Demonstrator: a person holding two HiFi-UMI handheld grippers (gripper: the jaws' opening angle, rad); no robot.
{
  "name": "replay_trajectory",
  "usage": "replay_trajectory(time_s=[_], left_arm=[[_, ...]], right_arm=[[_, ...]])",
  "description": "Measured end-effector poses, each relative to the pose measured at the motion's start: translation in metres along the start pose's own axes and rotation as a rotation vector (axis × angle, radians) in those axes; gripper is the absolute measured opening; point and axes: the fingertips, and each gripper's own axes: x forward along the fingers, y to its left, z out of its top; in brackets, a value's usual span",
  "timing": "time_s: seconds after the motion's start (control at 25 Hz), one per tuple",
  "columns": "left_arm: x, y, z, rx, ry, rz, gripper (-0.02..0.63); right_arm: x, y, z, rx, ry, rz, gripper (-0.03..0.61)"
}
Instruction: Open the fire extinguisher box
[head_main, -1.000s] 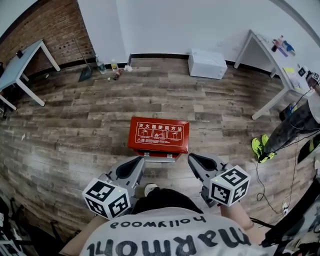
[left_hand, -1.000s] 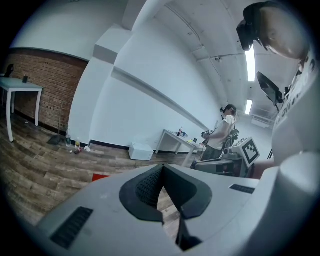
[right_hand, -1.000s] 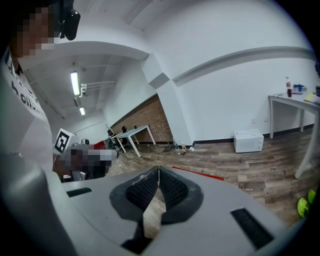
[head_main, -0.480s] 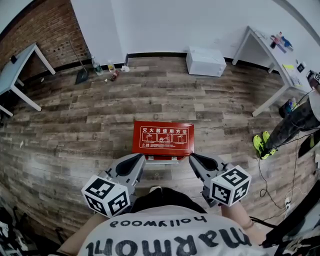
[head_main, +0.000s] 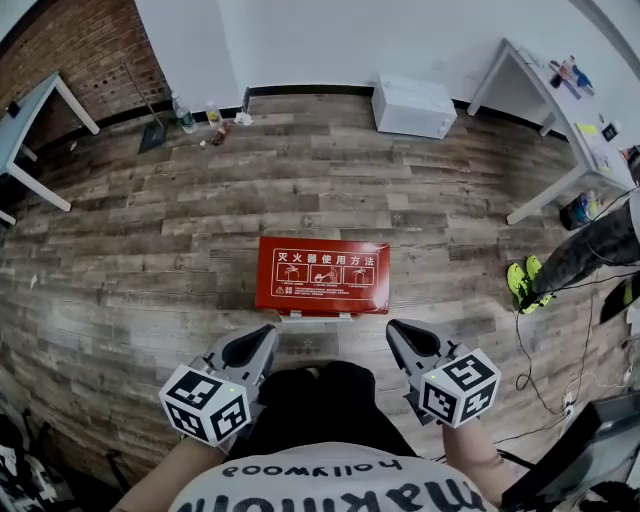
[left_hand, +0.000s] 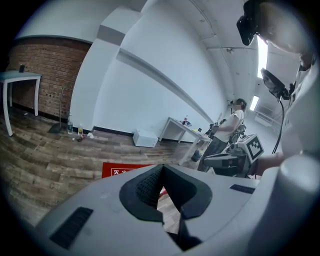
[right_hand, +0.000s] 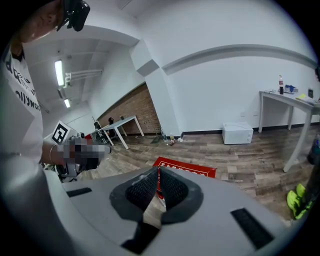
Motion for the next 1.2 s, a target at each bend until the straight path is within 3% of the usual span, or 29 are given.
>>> replay_trajectory(time_s=[0.16, 0.32, 0.76, 1.04, 1.08, 1.16, 1.2], left_arm=[[0.017, 0.013, -0.019, -0.040, 0.025, 0.017, 0.002], [0.044, 0.026, -0.050, -0.053, 0.041, 0.016, 0.002], [0.087, 0.046, -0.120, -0.123, 0.078, 0.030, 0.002], [0.101, 0.059, -0.152, -0.161, 0.087, 0.025, 0.002], [0.105, 0.061, -0.157, -0.161, 0.081, 0.020, 0.002], [0.113, 0.064, -0.166, -0.154, 0.071, 0.000, 0.002], [0.117, 0.064, -0.170, -0.150, 0.068, -0.008, 0.002]], right_arm=[[0.028, -0.013, -0.021, -0.004, 0.082, 0.015, 0.011], [0.062, -0.034, -0.040, -0.001, 0.092, 0.019, 0.011], [0.137, -0.044, -0.117, 0.172, 0.149, 0.178, 0.012], [0.177, -0.044, -0.156, 0.324, 0.118, 0.260, 0.014], [0.183, -0.041, -0.162, 0.343, 0.112, 0.279, 0.027], [0.194, -0.036, -0.174, 0.382, 0.099, 0.321, 0.149], [0.199, -0.035, -0.179, 0.403, 0.091, 0.335, 0.163]])
